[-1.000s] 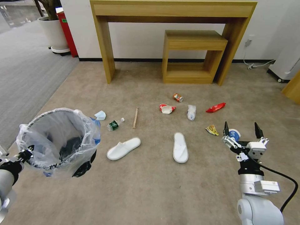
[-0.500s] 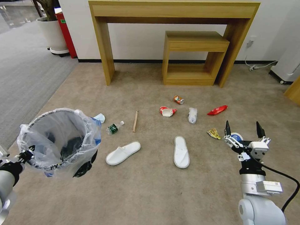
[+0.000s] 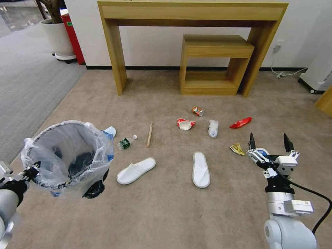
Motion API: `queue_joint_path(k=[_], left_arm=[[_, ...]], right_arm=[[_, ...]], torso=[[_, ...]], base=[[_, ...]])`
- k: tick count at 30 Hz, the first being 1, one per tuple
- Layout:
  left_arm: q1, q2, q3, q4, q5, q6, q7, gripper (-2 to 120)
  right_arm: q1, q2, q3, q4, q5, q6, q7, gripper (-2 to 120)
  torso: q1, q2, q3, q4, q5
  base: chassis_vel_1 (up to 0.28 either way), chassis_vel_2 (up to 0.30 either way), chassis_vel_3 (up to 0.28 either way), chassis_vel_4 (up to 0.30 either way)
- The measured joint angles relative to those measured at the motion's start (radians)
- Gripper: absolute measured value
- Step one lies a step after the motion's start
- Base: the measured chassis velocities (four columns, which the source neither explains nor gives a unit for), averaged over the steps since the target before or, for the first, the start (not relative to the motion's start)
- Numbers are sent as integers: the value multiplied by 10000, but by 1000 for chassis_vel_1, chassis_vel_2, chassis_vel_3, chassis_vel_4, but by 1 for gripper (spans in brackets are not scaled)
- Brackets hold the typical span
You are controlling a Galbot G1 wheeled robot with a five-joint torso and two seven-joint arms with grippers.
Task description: Pick up the trash bin and place the garbage on the floor into it.
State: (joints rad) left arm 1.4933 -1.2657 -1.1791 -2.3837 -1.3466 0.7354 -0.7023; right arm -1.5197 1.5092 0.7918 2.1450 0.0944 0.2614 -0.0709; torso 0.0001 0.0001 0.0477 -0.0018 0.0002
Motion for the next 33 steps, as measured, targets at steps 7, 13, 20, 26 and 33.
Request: queue_joint_path(k=[7, 13, 20, 26, 33], left_arm=[[21, -39, 116, -69, 70, -2, 10, 1], [32, -55, 163, -87, 102, -1, 20, 1], [50, -55, 128, -94, 99, -2, 59, 1], [74, -54, 56, -72, 84, -2, 143, 1], [97, -54, 38, -33, 74, -1, 180, 1]], right_arm=[[-27, -31, 28, 23, 47, 0, 9, 100], [-55, -35, 51, 37, 87, 5, 43, 100], [-90, 1, 41, 49, 92, 20, 99, 100], [-111, 77, 33, 85, 39, 38, 101, 100], [-156, 151, 68, 83, -153, 101, 66, 100]], torso=[[2, -1, 4, -2, -4], [0, 0, 1, 0, -2], [1, -2, 3, -1, -2], [3, -2, 4, -1, -2], [0, -1, -3, 0, -2]], base=[[-219, 219, 224, -233], [-283, 279, 282, -284], [-311, 303, 311, -315], [-171, 178, 148, -154], [25, -28, -42, 33]])
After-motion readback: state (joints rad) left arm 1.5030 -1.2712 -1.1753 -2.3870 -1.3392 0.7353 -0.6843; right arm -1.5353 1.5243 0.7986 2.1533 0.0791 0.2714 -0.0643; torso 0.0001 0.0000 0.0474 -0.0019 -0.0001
